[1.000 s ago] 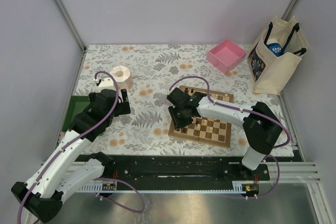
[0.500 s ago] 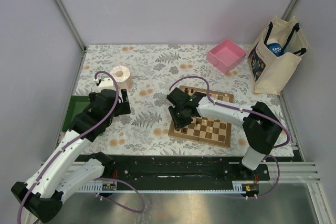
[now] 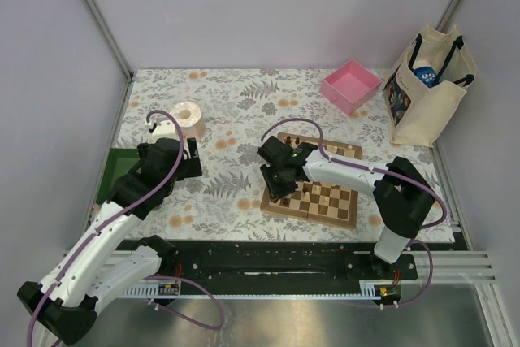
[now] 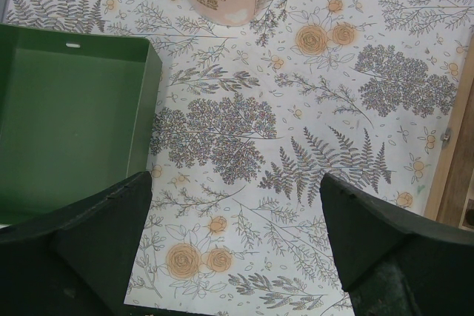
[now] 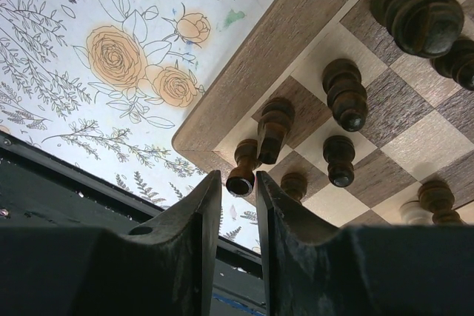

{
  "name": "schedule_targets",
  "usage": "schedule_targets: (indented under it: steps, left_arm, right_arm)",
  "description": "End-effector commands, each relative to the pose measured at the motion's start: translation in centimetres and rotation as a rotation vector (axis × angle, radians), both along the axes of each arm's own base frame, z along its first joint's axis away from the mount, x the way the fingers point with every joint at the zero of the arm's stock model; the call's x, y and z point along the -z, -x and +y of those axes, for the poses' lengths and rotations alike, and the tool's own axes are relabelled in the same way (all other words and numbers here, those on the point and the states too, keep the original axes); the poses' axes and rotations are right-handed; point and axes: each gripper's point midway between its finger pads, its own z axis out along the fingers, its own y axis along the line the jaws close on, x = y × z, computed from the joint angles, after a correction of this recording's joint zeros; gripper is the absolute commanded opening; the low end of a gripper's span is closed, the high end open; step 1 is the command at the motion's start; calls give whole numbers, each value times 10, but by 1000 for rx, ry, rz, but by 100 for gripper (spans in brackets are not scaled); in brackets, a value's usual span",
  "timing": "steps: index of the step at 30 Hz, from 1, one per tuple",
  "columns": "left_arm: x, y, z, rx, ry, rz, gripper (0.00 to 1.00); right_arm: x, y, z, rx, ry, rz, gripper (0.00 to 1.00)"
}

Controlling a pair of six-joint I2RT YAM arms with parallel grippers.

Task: Set up the chess pieces on the board

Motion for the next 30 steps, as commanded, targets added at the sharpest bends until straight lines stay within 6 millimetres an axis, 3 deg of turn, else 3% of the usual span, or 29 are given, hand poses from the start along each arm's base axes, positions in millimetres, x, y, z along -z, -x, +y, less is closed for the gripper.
schedule_targets:
  steps: [1, 12, 19, 25, 30]
  left_arm:
    - [-2, -1, -2, 10, 13, -8, 99]
    - [-2, -2, -3, 10, 14, -11, 99]
    - [-1, -1, -3, 12, 14, -9, 99]
    - [-1, -1, -2, 7, 12, -9, 99]
    - [-2, -1, 0, -1, 10, -15, 99]
  right_arm:
    - [-11, -4, 14, -8, -44, -27, 34]
    - [-13, -4, 15, -14, -48, -29, 33]
    - [-20, -5, 13, -12, -51, -47, 39]
    - [-46, -8, 12, -24, -87, -99, 42]
    - [-81, -18, -3, 15, -94, -210, 43]
